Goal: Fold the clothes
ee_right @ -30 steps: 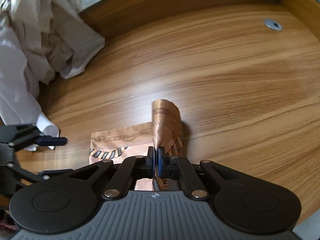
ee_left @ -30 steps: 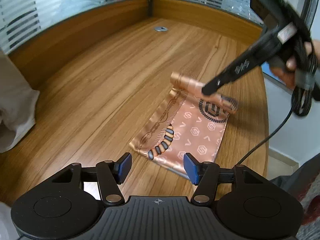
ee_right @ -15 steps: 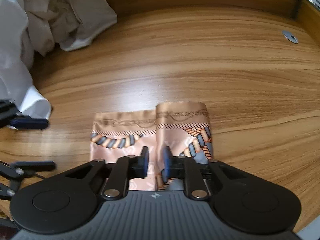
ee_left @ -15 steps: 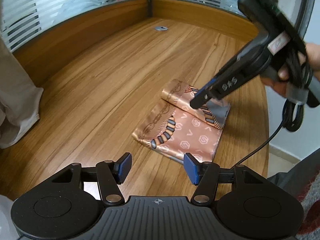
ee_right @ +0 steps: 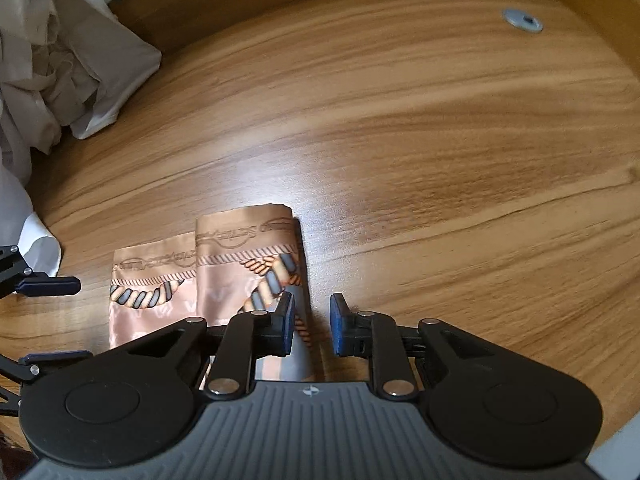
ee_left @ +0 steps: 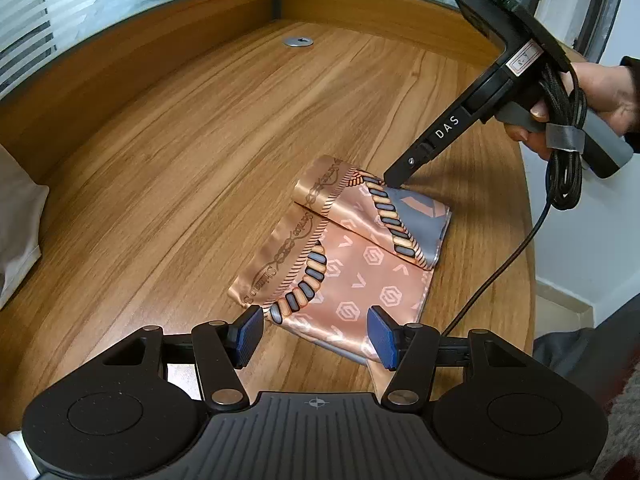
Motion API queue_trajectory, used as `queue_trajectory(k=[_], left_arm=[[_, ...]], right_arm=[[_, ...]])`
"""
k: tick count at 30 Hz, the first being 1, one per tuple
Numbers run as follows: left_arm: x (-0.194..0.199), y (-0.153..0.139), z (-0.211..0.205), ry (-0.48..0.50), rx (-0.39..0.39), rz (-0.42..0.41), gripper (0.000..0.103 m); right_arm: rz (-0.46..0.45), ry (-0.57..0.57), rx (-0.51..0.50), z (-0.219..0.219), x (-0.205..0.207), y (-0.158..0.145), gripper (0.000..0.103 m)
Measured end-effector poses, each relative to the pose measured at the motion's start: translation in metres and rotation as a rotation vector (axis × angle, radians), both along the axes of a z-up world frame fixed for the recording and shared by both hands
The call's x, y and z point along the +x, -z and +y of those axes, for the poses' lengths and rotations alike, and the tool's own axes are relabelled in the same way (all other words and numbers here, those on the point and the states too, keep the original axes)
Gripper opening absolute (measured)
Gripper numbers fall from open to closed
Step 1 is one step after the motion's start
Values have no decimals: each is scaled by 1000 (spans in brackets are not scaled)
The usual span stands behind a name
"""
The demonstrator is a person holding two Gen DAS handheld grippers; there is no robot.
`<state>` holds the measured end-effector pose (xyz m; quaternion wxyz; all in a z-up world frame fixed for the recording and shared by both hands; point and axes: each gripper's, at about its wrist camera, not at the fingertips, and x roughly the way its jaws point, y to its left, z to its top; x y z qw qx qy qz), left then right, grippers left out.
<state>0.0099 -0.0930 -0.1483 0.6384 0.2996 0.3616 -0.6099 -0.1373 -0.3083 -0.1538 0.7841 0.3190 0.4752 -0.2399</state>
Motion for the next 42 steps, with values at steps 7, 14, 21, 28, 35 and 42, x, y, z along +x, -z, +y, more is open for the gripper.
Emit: queue_trajectory(k=[7, 14, 21, 28, 35, 42], left_arm=[[6, -5, 2, -47, 7, -1, 60], [8, -12, 18, -97, -21, -8, 60], [18, -15, 46, -172, -70, 3, 60], [29, -18, 64, -229, -105, 35, 60], [35, -24, 78, -257, -117, 32, 60], [33, -24, 86, -261, -101, 24, 60]], right_arm=[[-75, -33, 85, -7, -7, 13, 15], [-118, -9, 93, -5, -11, 0, 3], [-57, -64, -54, 40, 18, -36, 2], [-3, -126, -180, 87, 52, -65, 3], [28, -193, -207, 128, 91, -62, 3], [59, -267, -213, 153, 112, -45, 3]])
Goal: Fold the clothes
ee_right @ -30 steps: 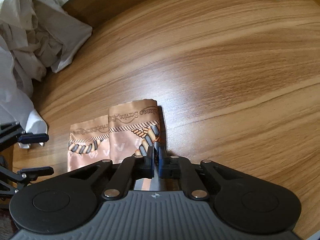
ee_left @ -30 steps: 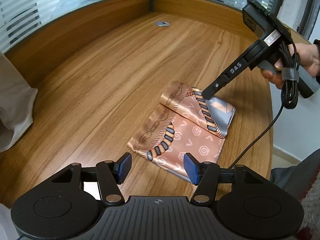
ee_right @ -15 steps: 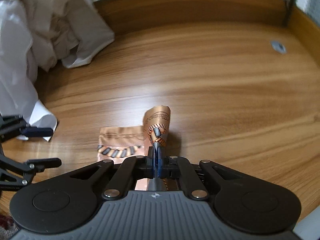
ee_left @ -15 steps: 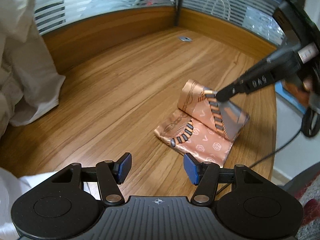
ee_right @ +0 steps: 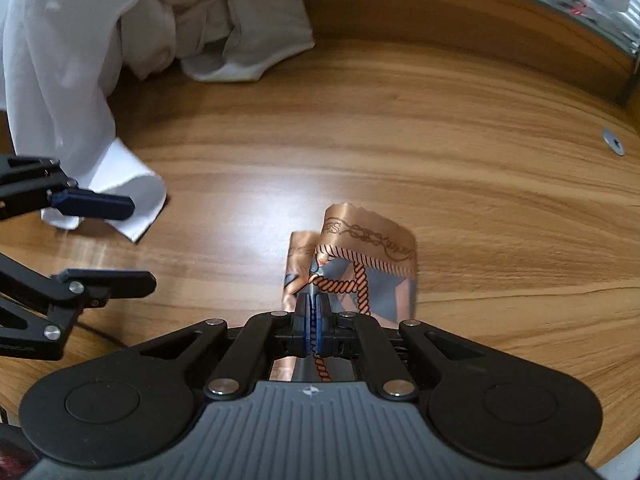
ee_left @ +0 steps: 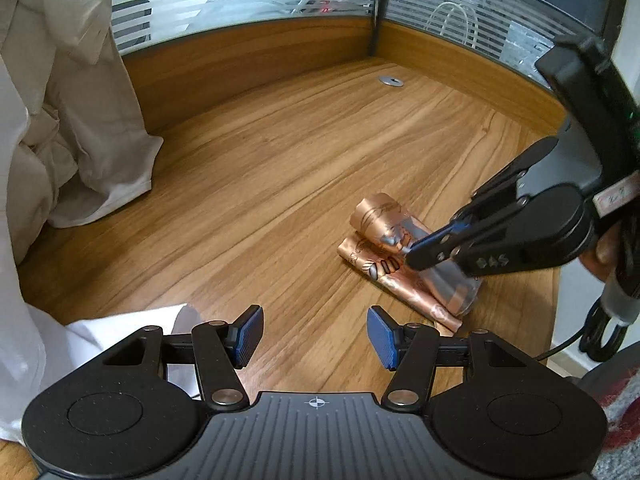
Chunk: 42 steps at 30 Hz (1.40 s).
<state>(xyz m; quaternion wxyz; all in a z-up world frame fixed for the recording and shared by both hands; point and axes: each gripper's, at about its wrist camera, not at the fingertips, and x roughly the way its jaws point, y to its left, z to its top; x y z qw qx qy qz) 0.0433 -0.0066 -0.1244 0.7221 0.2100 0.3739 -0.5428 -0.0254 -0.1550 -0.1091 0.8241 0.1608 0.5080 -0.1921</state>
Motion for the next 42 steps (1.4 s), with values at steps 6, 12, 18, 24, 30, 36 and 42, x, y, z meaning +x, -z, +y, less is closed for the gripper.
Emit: queue_trajectory(k=[6, 12, 18, 24, 30, 36, 42], left_arm=[[6, 5, -6, -62, 33, 50, 60], [23, 12, -24, -158, 19, 167, 60], [37, 16, -45, -210, -27, 238, 58], [41, 19, -75, -100, -39, 220, 58], [43, 31, -95, -23, 2, 207, 45], [39, 36, -94, 14, 27, 208, 16], [35, 44, -86, 10, 53, 225, 13]], right_arm=[[16, -47, 13, 10, 8, 17, 4], [-10, -42, 42, 8, -11, 10, 7], [-48, -7, 59, 3, -38, -5, 14], [-56, 77, 84, -2, -67, -7, 27], [-56, 194, 174, 1, -91, 5, 32], [-64, 275, 174, 4, -95, 10, 34], [-50, 311, 140, -4, -102, 14, 39]])
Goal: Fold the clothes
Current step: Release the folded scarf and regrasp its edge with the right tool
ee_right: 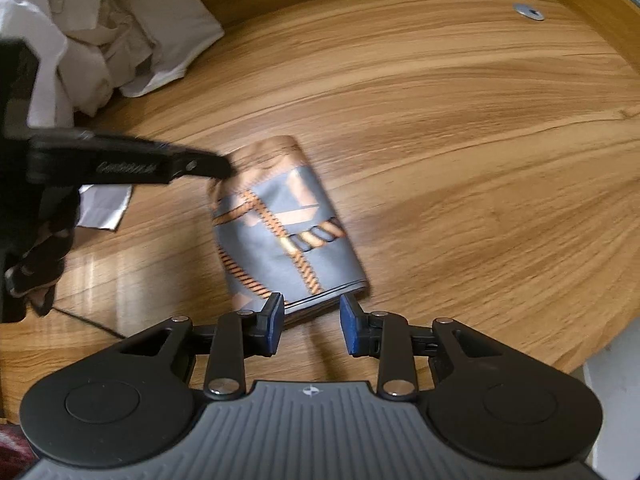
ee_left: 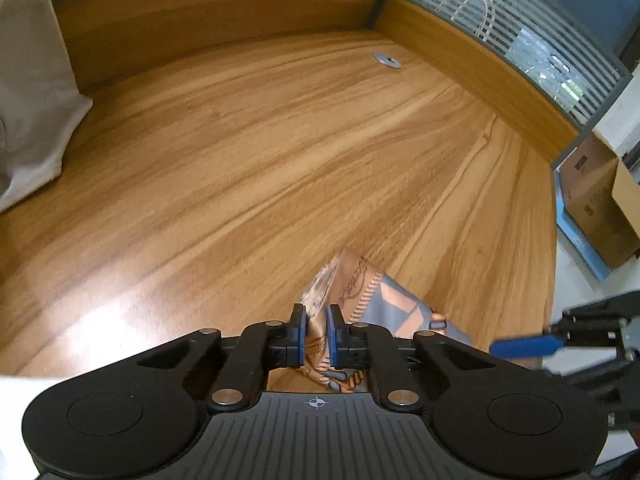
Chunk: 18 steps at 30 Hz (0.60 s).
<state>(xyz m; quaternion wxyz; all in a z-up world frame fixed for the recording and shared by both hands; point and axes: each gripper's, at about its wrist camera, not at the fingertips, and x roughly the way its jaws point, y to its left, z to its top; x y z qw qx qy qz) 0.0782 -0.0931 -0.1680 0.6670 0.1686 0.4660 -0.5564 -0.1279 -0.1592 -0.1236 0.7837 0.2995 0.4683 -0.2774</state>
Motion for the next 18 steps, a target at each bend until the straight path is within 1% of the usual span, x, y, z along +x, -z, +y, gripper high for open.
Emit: queue_trajectory(k=[2, 3, 5, 6, 8, 10, 12, 13, 16, 18], left_arm=[[-1, 2, 3, -6, 6, -5, 14], [-2, 0, 6, -7, -2, -17, 17], [-4, -7, 12, -7, -24, -39, 23], [-5, -12, 15, -4, -44, -52, 27], [-10, -23, 21, 14, -74, -87, 35], [-20, -31, 24, 62, -92, -141, 38], [-32, -36, 24, 132, -110, -195, 46], [-38, -38, 24, 168, -118, -217, 47], [-50, -30, 16, 237, -99, -239, 48], [-56, -23, 9, 265, -76, -241, 48]], right_arm=[[6, 9, -10, -5, -1, 2, 40], [8, 4, -13, -8, 0, 2, 41], [9, -12, -17, -15, 2, 2, 49], [9, -19, -20, -18, 3, 3, 51], [10, -34, -25, -25, 6, 3, 52], [12, -50, -30, -31, 8, 3, 52], [13, -65, -34, -38, 11, 3, 53], [14, -75, -35, -40, 12, 3, 53], [18, -106, -35, -48, 14, 4, 53], [21, -127, -34, -52, 15, 4, 53]])
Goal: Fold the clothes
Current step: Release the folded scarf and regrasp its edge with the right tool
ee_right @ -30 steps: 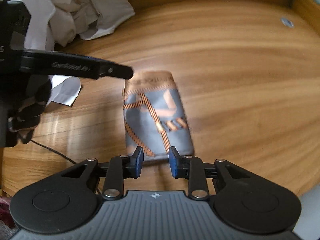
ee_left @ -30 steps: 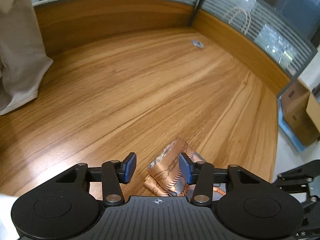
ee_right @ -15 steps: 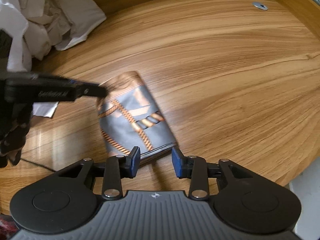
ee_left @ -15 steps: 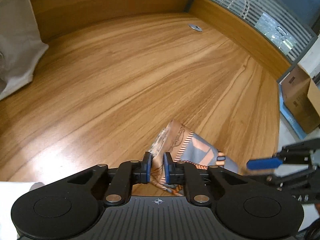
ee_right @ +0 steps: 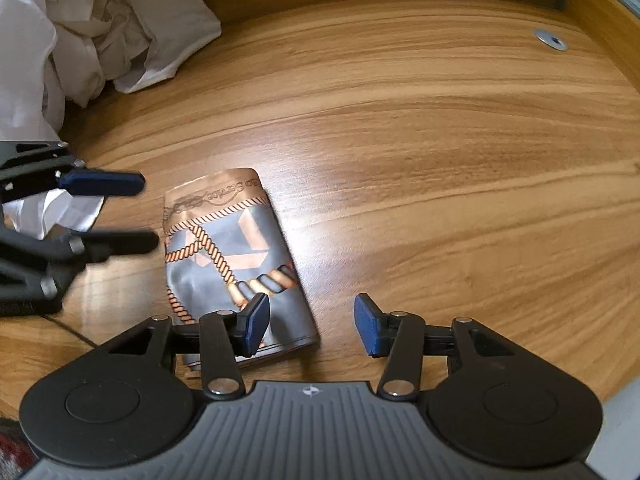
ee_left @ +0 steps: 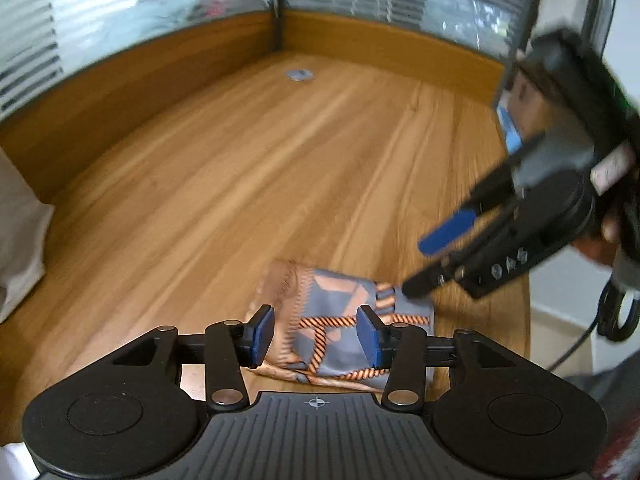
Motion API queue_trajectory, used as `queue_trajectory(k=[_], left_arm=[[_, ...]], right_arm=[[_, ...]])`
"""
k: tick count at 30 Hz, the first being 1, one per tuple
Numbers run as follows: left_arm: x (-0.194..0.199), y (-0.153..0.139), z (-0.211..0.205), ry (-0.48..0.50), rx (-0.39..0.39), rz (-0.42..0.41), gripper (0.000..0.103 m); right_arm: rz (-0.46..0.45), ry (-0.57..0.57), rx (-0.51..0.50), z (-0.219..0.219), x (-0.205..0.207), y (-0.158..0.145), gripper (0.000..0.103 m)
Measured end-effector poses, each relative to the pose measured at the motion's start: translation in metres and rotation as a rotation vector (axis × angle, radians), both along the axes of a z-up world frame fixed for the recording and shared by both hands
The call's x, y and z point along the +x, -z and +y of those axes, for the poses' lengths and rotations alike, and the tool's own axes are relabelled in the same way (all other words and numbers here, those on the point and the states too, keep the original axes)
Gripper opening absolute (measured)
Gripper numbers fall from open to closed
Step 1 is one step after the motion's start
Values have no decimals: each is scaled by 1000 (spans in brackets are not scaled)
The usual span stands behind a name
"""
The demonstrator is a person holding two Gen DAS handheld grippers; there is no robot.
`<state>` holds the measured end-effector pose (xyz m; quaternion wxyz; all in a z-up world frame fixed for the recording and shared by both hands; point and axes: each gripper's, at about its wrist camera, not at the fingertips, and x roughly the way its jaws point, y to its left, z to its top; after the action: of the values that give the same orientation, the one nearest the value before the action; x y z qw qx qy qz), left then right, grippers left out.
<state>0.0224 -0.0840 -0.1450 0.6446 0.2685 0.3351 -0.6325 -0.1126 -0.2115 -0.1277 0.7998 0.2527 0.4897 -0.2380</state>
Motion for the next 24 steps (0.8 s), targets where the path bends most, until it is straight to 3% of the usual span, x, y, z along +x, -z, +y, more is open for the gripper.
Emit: queue_trajectory(k=[10, 19, 24], left_arm=[[-2, 36, 6, 41, 113, 49, 48], [-9, 40, 5, 18, 77, 60, 50], [-4, 40, 11, 8, 62, 72, 50]], right_arm=[[-10, -111, 45, -15, 11, 6, 62], [-29, -224, 92, -19, 32, 15, 61], [-45, -244, 120, -25, 46, 20, 51]])
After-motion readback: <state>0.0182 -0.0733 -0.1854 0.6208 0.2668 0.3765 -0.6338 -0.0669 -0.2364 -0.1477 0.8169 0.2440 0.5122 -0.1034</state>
